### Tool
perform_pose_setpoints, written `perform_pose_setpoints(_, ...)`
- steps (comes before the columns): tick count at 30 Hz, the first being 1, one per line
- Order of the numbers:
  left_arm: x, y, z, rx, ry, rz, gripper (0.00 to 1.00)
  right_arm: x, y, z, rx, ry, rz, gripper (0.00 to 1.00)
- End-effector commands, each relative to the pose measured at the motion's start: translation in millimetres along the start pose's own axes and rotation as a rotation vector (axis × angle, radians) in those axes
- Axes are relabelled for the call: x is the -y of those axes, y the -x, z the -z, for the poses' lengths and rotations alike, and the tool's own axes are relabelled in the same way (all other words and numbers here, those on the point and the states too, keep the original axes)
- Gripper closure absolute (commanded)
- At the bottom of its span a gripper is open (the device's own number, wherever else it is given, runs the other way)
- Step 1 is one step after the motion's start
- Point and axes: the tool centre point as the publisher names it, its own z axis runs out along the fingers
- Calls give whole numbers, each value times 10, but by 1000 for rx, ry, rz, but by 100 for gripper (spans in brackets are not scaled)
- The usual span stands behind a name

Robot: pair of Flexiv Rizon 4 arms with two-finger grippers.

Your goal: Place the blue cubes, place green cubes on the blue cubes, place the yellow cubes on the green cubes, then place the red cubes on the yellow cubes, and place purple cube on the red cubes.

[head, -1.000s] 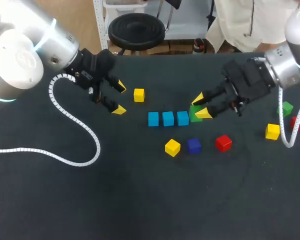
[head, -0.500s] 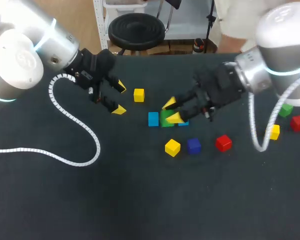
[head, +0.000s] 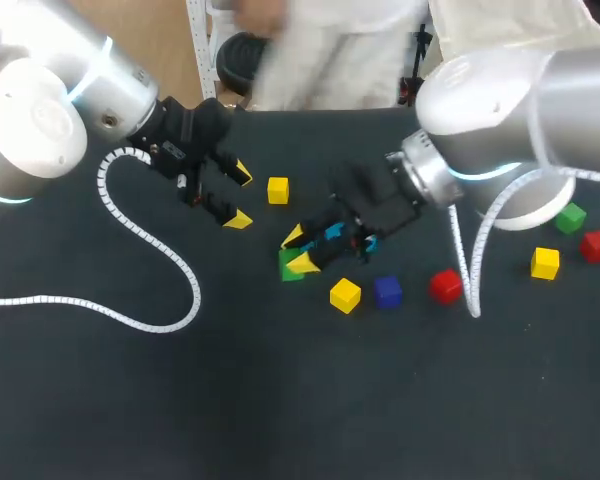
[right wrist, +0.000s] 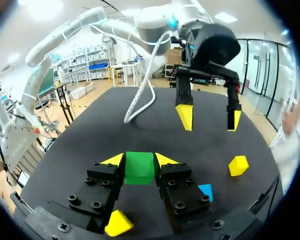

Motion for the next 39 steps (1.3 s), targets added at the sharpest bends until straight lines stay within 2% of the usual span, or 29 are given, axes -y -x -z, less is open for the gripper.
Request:
perform_pose_setpoints(1, -10, -5, 5, 1, -2, -2, 0, 147, -140, -199, 38, 47, -6, 100)
perform_pose_setpoints(7, -10, -5, 5, 1, -2, -2, 0, 260, -266, -289, 44, 50, -29, 100)
perform_pose_setpoints(12, -10, -5, 5, 1, -2, -2, 0, 368, -247, -304, -2, 45, -26, 100)
perform_pose_setpoints(19, -10, -5, 5, 1, -2, -2, 0, 377, -234, -315, -4, 58, -42, 100)
perform_pose_setpoints(20, -10, -5, 5, 1, -2, -2, 0, 363, -239, -314, 1, 60, -47, 87)
perform_pose_setpoints(21, -10, -5, 5, 1, -2, -2, 0, 347, -237, -314, 2, 60, -49, 69)
perform_pose_setpoints(22, -10, -5, 5, 1, -2, -2, 0, 329, -235, -311, 0, 62, -52, 62)
perform_pose_setpoints(24, -10, -5, 5, 1, -2, -2, 0, 297, -235, -301, 3, 57, -62, 64)
perform_pose_setpoints(26, -10, -5, 5, 1, -2, -2, 0, 268, -234, -292, 0, 56, -76, 56)
perform_pose_setpoints(27, -10, -5, 5, 1, -2, -2, 0, 256, -232, -284, 5, 53, -79, 35)
perform_pose_setpoints(28, -10, -5, 5, 1, -2, -2, 0, 241, -224, -275, 6, 53, -80, 0)
perform_pose_setpoints(34, -10, -5, 5, 1, -2, -2, 0, 170, -114, -192, 33, 36, -76, 0)
perform_pose_setpoints(39, -10, -5, 5, 1, -2, -2, 0, 73, -14, 18, 54, -11, -54, 0)
